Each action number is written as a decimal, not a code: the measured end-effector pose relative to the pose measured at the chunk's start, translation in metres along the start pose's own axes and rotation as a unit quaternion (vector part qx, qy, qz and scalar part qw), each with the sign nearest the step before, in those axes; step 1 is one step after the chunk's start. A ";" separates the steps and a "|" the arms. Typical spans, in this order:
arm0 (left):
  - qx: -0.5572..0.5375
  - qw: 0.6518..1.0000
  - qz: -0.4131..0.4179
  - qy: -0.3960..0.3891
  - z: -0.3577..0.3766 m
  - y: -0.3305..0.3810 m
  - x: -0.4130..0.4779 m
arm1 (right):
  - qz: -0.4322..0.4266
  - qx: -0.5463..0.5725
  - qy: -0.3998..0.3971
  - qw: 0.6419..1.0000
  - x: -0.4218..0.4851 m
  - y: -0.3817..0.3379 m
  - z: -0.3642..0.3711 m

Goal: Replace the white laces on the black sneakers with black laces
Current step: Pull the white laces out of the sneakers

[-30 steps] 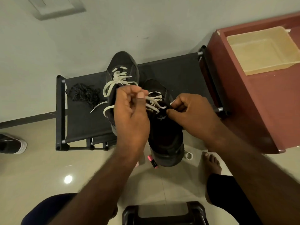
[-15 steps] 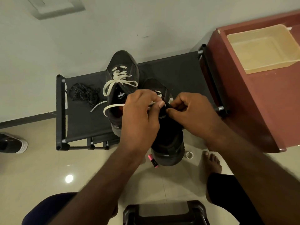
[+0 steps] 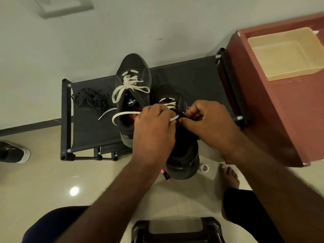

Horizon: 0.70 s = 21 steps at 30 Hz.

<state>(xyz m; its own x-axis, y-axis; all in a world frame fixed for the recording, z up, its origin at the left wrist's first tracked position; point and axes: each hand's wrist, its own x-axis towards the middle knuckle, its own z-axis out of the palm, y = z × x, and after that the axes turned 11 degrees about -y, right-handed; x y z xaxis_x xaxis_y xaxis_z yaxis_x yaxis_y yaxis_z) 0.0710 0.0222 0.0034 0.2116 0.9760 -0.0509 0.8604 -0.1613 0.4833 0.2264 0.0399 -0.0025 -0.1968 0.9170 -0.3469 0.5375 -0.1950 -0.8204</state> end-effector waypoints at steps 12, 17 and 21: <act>-0.468 0.875 -0.058 0.109 -0.025 0.008 0.007 | 0.008 -0.017 0.000 1.000 0.002 0.001 -0.001; -0.612 0.778 -0.122 0.076 -0.036 0.010 0.010 | 0.007 -0.013 -0.002 1.000 0.001 0.000 -0.002; -0.460 0.872 -0.171 0.001 -0.041 0.006 0.011 | 0.006 -0.013 -0.002 1.000 0.001 0.000 -0.001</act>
<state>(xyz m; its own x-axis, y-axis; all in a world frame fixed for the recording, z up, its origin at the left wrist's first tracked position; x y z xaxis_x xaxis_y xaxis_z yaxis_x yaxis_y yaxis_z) 0.0592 0.0385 0.0415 0.0140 0.9445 -0.3282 0.1381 0.3232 0.9362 0.2270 0.0416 -0.0024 -0.1929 0.9132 -0.3588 0.5606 -0.1976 -0.8042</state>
